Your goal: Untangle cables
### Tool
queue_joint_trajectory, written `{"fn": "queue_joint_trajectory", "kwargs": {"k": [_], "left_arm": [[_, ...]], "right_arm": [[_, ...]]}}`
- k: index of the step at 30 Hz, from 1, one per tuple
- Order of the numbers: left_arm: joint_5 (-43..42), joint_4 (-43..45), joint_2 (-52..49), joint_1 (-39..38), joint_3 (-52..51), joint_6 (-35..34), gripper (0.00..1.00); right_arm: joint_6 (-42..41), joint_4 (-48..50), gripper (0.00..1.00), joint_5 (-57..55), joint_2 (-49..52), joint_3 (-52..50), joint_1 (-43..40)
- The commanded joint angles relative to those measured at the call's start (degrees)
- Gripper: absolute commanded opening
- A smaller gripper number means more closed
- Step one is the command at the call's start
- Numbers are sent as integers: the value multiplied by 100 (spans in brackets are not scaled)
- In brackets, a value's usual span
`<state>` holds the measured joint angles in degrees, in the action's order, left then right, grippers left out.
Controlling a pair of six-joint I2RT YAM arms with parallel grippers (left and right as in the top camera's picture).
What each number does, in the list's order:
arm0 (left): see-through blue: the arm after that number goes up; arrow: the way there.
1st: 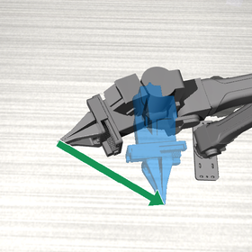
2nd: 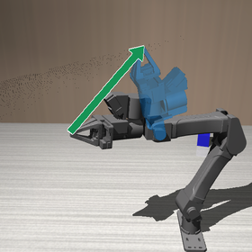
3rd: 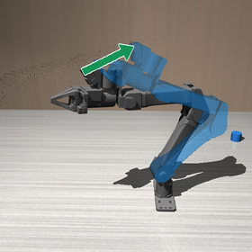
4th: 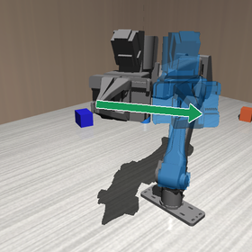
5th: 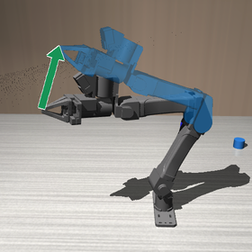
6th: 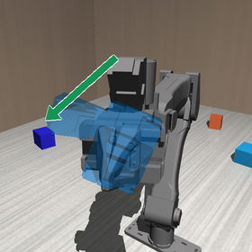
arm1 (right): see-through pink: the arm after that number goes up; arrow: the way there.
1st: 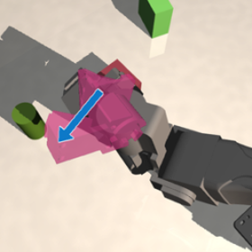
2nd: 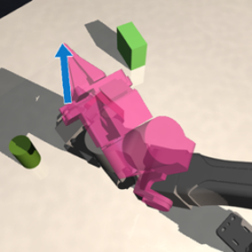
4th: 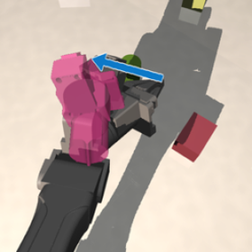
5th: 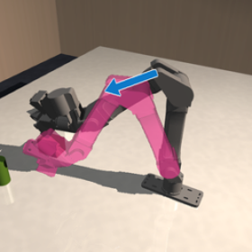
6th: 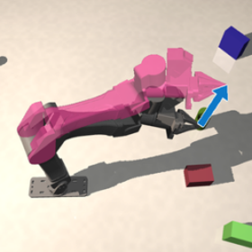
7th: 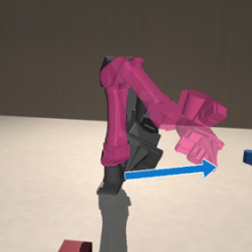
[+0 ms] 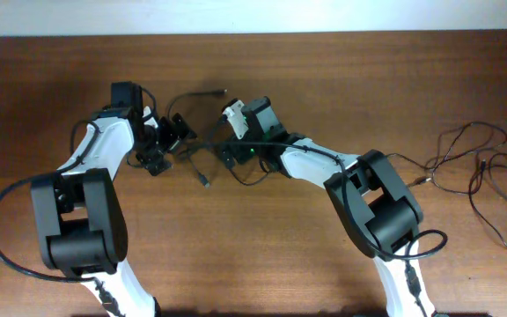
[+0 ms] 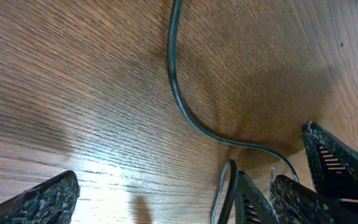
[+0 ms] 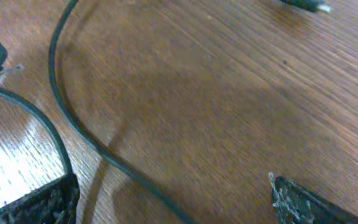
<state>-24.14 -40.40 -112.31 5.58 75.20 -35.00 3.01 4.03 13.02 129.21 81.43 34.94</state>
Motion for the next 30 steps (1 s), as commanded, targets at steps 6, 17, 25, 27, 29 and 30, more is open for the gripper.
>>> {"fn": "queue_joint_trajectory", "kwargs": {"k": [6, 17, 25, 27, 29, 30], "left_arm": [[-7, 4, -52, 26, -39, -55, 99], [-9, 4, -52, 26, -39, -55, 100], [-9, 4, -52, 26, -37, -55, 100], [-7, 2, -52, 26, -37, -55, 100], [-9, 2, -52, 26, -37, -55, 100], [-9, 2, -52, 26, -39, -55, 100]], "right_arm": [[149, -1486, 98, 439, 297, 11, 234], [151, -1858, 82, 433, 404, 9, 341], [146, -1871, 33, -1163, 695, 9, 382], [125, -1908, 19, -1373, 695, 11, 382], [125, -1978, 4, -1373, 693, 11, 380], [125, -2022, 4, -1373, 693, 13, 372]]}}
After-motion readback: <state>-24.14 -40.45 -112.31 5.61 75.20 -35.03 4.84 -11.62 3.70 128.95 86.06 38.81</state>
